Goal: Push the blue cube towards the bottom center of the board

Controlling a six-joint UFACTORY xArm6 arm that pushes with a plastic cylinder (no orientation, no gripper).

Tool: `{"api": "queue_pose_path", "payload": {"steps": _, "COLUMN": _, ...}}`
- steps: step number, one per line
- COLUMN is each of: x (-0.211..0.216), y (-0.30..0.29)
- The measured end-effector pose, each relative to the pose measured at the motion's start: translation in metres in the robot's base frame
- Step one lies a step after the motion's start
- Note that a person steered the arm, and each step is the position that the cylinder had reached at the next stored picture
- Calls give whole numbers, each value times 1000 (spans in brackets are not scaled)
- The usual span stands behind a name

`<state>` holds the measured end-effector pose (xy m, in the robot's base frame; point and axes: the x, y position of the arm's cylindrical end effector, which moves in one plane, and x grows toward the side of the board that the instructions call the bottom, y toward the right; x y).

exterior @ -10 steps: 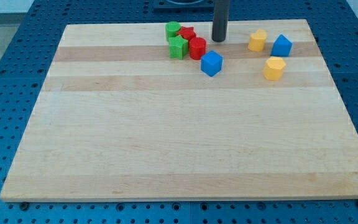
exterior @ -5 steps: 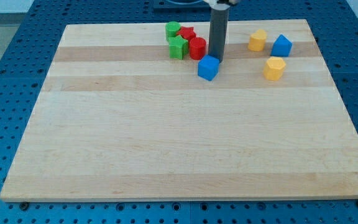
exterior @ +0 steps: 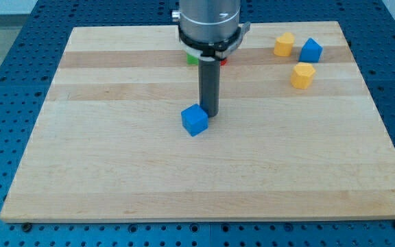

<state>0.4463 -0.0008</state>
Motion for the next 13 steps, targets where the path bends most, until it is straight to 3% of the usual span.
{"api": "queue_pose_path", "payload": {"steps": 4, "x": -22, "y": -51}}
{"api": "queue_pose_path", "payload": {"steps": 9, "x": 56, "y": -53}}
{"api": "queue_pose_path", "payload": {"steps": 11, "x": -36, "y": -86}}
{"api": "queue_pose_path", "payload": {"steps": 13, "x": -7, "y": -41}}
